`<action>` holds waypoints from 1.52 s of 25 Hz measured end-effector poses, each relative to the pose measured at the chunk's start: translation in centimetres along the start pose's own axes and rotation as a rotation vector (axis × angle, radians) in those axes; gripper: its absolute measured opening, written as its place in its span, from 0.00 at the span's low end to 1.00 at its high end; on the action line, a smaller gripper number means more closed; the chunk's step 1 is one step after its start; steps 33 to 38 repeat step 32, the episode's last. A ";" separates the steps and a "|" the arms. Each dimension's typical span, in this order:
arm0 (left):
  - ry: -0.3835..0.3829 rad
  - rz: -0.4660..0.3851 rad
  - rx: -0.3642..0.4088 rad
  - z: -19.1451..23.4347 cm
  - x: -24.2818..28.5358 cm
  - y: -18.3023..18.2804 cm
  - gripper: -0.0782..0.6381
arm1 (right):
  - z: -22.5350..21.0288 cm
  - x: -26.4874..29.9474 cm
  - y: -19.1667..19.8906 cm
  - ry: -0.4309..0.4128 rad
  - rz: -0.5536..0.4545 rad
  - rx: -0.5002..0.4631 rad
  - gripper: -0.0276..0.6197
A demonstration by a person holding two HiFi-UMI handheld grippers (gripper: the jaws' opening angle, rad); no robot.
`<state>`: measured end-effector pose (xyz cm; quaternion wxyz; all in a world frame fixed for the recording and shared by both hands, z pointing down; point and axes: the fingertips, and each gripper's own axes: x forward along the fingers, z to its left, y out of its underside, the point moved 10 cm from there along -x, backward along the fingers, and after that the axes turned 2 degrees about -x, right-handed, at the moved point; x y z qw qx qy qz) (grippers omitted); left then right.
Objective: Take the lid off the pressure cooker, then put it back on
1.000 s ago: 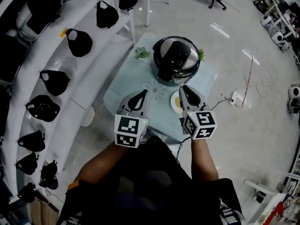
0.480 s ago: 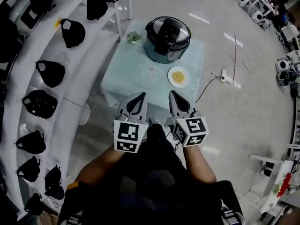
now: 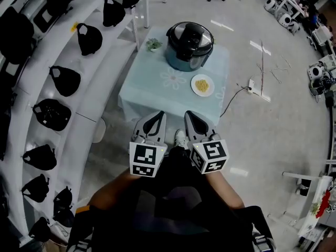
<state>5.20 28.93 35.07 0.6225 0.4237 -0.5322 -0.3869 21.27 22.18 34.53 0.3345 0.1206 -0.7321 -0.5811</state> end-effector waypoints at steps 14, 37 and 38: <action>-0.016 -0.008 0.022 -1.5 -0.1 0.2 0.12 | 0.0 -1.3 0.4 -0.017 -0.002 -0.045 0.07; 0.001 0.004 0.036 -3.7 0.8 0.4 0.12 | -1.7 -2.6 1.4 -0.002 -0.011 -0.025 0.07; 0.001 0.004 0.036 -3.7 0.8 0.4 0.12 | -1.7 -2.6 1.4 -0.002 -0.011 -0.025 0.07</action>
